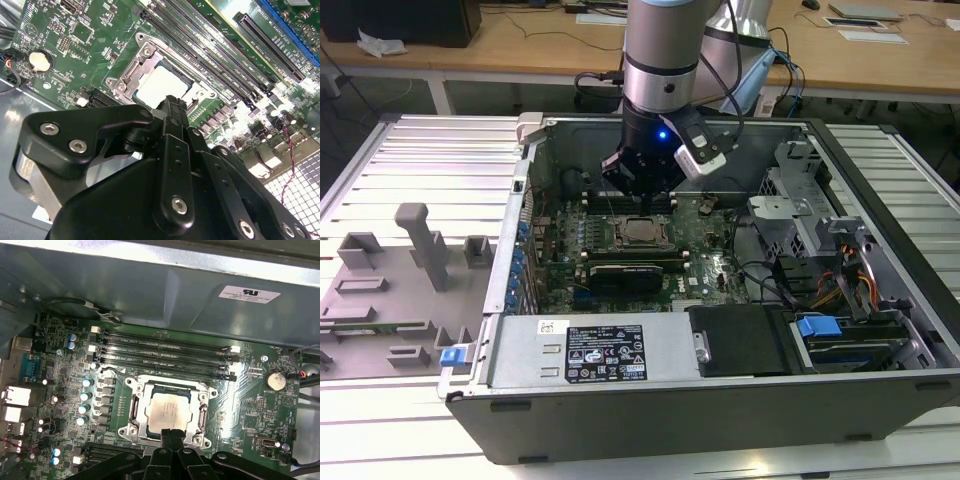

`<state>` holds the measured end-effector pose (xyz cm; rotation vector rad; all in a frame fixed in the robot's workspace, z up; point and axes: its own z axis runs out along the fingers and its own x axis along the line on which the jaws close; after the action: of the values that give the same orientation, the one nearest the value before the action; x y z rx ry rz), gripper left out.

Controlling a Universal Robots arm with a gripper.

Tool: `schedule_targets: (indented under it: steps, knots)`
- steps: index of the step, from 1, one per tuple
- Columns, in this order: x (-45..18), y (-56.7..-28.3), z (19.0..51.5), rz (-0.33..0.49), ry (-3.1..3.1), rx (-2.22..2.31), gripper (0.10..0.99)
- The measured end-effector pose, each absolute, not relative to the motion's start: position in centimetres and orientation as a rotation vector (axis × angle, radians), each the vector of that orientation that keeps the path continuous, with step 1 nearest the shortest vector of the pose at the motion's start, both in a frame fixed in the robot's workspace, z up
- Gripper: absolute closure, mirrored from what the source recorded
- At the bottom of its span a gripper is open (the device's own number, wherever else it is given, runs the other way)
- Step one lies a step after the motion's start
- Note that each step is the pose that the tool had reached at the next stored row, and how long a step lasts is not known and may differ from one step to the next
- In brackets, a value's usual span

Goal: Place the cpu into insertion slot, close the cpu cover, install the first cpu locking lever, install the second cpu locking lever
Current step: 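Close the cpu cover, then install the first cpu locking lever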

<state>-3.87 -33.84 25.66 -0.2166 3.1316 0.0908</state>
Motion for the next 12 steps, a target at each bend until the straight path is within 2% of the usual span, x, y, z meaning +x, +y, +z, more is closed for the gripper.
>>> schedule_targets:
  steps: [12]
  knots:
    - [-3.88,-33.84,25.65,0.090,3.132,-0.216,0.980]
